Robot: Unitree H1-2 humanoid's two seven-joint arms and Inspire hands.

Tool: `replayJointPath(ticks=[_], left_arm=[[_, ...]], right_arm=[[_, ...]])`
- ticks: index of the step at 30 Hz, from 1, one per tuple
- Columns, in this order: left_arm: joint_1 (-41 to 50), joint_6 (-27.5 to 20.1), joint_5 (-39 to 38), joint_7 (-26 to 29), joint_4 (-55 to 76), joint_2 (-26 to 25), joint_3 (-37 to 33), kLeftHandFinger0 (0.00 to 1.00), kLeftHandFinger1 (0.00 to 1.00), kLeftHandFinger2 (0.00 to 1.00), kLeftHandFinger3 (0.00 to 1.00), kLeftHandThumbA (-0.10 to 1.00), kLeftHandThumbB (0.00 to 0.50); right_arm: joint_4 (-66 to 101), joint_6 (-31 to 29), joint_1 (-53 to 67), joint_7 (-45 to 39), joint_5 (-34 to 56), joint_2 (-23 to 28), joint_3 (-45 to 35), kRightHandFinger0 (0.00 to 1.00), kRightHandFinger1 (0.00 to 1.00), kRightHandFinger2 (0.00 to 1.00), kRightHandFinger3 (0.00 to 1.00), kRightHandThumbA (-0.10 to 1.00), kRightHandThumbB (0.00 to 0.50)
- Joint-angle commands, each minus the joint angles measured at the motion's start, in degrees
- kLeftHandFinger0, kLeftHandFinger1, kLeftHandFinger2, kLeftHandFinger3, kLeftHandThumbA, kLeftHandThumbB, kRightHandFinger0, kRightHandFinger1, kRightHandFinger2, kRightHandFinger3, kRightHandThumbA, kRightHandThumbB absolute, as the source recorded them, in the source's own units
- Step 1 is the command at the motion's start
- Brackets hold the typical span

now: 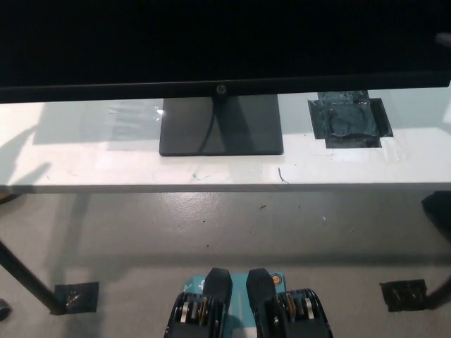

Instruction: The monitor is placed at the center of the table and the robot uses both its hand to grab the left and right sides of the monitor to tilt the angle of the monitor downwards

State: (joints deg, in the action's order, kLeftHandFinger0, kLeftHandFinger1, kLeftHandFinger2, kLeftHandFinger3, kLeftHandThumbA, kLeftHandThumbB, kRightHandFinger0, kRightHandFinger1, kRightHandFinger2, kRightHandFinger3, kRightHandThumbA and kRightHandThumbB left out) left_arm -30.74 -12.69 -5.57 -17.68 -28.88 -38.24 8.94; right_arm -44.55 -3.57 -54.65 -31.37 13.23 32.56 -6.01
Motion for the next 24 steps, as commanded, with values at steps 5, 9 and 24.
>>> replayJointPath(ticks=[5, 9, 24], left_arm=[[-6.9, 0.5, 3.5, -1.3, 1.3, -1.5, -3.5, 1.00, 1.00, 1.00, 1.00, 1.00, 0.423], [-8.1, 0.9, 3.2, -2.0, 1.7, -0.9, -4.5, 1.00, 1.00, 1.00, 1.00, 1.00, 0.436], [-10.8, 0.4, 2.4, -3.2, -1.0, 0.9, -6.1, 1.00, 1.00, 1.00, 1.00, 0.97, 0.383]], right_arm=[[-0.9, -0.9, -3.7, -1.6, -1.3, 1.7, 1.4, 1.00, 1.00, 1.00, 1.00, 0.89, 0.416], [-3.0, -1.5, -3.9, -1.5, -1.7, 1.3, 1.8, 1.00, 1.00, 1.00, 1.00, 0.90, 0.412], [-5.9, -3.0, -4.7, -1.0, -4.5, 0.3, 4.5, 1.00, 1.00, 1.00, 1.00, 0.97, 0.447]])
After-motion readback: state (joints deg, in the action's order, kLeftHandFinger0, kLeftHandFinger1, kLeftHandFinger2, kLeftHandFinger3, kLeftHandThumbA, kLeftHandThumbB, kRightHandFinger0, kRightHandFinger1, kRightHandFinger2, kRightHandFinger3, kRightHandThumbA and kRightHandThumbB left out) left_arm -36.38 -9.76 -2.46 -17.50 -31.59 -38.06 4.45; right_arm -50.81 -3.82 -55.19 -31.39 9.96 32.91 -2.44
